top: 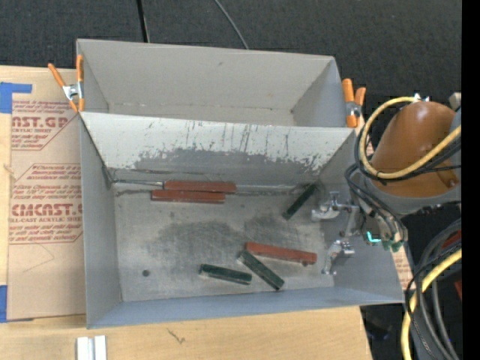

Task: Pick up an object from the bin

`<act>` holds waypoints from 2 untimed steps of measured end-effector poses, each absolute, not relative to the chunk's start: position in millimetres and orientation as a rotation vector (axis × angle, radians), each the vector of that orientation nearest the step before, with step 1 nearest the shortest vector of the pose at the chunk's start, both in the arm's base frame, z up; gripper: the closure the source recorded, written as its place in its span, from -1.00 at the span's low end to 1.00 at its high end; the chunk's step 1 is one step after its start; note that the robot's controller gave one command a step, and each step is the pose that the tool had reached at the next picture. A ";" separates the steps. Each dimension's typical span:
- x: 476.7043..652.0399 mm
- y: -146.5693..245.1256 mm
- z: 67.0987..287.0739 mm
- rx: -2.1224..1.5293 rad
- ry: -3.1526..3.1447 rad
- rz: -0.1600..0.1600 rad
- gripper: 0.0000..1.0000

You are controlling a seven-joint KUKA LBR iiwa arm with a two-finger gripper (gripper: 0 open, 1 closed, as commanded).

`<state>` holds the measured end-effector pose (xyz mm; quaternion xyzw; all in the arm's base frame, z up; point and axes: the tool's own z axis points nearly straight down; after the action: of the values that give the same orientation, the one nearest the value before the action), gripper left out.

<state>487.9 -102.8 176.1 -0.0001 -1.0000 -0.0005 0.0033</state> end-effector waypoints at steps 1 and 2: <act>489.7 -102.5 179.1 0.002 -3.142 0.000 -1.00; 508.6 -109.4 73.4 0.158 -3.137 0.000 1.00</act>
Offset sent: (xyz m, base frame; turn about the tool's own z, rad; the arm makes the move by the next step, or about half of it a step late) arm 0.0193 -0.0075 -0.1061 -0.0996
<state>508.6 -109.4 73.4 0.0504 -0.9987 0.0000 0.0005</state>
